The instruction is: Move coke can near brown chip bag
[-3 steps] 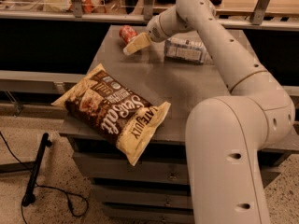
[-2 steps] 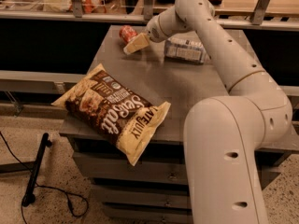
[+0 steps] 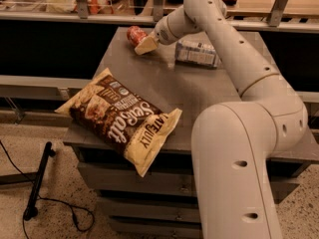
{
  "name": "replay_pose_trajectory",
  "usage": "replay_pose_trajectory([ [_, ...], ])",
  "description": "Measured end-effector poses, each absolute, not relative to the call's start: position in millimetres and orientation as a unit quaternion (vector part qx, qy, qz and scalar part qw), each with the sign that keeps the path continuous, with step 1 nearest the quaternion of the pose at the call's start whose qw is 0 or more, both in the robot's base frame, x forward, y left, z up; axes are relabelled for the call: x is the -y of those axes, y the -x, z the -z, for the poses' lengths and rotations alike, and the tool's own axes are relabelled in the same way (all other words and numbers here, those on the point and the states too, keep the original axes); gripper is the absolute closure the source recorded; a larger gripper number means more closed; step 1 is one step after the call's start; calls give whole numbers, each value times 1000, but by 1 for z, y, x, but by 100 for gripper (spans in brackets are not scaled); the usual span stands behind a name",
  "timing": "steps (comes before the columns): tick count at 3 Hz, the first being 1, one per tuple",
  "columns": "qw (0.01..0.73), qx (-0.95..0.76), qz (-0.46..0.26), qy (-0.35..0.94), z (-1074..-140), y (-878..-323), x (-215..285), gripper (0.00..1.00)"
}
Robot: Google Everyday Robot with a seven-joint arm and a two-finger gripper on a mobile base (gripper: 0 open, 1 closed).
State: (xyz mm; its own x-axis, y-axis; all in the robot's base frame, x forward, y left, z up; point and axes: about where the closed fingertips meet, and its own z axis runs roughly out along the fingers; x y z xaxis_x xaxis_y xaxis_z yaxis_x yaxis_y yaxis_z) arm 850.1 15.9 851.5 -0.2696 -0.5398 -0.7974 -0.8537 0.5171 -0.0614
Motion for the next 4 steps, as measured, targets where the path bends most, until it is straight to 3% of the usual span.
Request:
replay_pose_trajectory([
  [1,389,-778,-181,459,-866,-840,-15,87],
  [2,361,-801,-154,452,-886,-821,-9,100],
  [4,345,-840,-121,401,-931,-763,0,100],
])
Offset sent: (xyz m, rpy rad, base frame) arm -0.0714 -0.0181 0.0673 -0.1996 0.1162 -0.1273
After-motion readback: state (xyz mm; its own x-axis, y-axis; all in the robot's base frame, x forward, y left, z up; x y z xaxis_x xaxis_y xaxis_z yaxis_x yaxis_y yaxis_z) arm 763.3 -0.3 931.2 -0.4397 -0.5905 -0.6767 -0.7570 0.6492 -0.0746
